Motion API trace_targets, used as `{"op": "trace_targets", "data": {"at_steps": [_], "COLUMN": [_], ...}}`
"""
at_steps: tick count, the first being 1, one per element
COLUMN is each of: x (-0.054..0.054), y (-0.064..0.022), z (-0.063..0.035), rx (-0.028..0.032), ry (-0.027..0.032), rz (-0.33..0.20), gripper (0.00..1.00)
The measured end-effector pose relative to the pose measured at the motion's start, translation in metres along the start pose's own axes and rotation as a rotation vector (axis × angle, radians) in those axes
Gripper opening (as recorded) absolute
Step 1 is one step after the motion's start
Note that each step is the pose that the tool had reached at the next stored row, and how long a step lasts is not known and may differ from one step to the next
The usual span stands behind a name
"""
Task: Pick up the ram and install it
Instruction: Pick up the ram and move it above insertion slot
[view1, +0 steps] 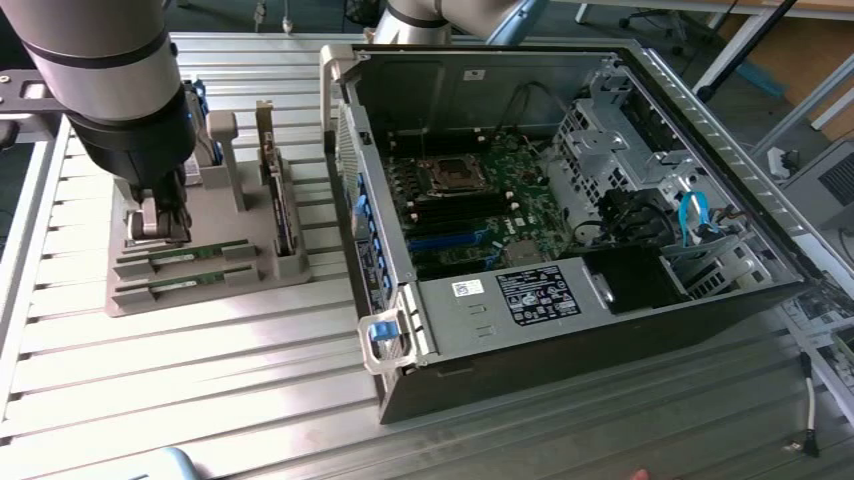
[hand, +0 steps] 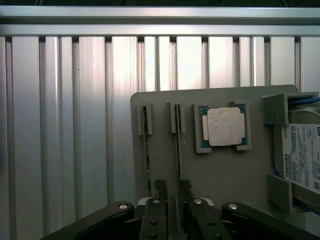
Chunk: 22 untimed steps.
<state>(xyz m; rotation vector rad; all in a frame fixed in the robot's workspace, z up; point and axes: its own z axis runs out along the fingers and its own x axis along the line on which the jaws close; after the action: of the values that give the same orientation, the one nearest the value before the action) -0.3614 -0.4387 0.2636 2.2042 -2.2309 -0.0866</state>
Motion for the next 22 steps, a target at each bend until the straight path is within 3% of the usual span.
{"op": "trace_targets", "data": {"at_steps": [22], "x": [0.0065], "y": [-0.0002], "z": [0.0034], "rx": [-0.0001], "ry": [0.0001], "rz": [0.000], "gripper": [0.24]}}
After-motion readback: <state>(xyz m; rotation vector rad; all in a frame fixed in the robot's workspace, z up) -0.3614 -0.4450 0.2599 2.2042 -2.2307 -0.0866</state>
